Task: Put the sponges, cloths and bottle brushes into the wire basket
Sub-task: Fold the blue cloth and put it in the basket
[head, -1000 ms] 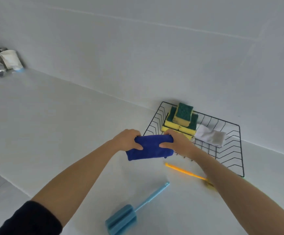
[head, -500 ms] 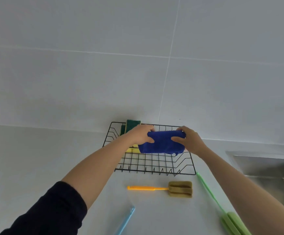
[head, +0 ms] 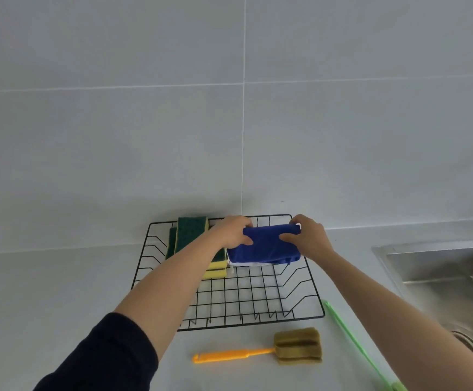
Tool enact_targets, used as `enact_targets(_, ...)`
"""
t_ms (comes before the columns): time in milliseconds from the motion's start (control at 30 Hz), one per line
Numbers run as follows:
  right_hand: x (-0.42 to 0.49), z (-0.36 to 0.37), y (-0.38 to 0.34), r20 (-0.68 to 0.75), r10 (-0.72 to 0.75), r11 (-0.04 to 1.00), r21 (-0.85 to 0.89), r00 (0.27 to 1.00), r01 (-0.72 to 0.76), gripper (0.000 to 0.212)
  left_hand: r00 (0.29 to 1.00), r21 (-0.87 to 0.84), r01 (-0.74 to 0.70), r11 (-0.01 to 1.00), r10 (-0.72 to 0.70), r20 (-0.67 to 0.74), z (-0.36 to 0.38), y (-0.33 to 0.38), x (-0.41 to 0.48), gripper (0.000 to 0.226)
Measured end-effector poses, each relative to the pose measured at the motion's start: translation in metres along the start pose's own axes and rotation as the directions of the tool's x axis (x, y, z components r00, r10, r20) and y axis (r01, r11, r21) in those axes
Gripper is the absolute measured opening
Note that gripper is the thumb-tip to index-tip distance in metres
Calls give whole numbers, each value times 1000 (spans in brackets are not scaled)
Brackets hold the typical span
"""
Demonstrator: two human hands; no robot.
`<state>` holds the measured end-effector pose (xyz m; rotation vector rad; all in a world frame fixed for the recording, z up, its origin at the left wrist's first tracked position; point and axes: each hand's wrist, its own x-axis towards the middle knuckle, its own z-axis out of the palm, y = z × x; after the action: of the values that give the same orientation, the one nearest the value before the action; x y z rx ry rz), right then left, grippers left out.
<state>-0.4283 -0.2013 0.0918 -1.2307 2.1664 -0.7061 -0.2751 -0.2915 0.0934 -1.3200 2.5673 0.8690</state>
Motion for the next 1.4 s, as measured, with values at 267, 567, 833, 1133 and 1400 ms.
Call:
enact_targets(267, 46, 27, 9, 67, 51, 995, -89, 996, -45, 26, 999, 71, 24, 997, -26, 33, 16, -21, 42, 29)
enact_targets(567, 70, 48, 9, 151, 79, 965, -260, 985, -37, 21, 996, 180, 65, 981, -75, 47, 28, -32, 58, 26)
enact_targets(833, 69, 60, 5, 141, 61, 872, -489, 988, 16, 26, 998, 310, 61, 949, -50, -42, 41, -33, 61, 29)
enact_targets(1133, 58, 55, 2, 125, 67, 903, -430, 990, -6, 30, 986, 303, 16, 953, 35, -161, 33, -28, 44, 32)
enact_targets(1400, 17, 22, -12, 137, -157, 862, -464, 978, 203, 44, 963, 415, -29, 909, 136, -231, 9, -18, 5, 60)
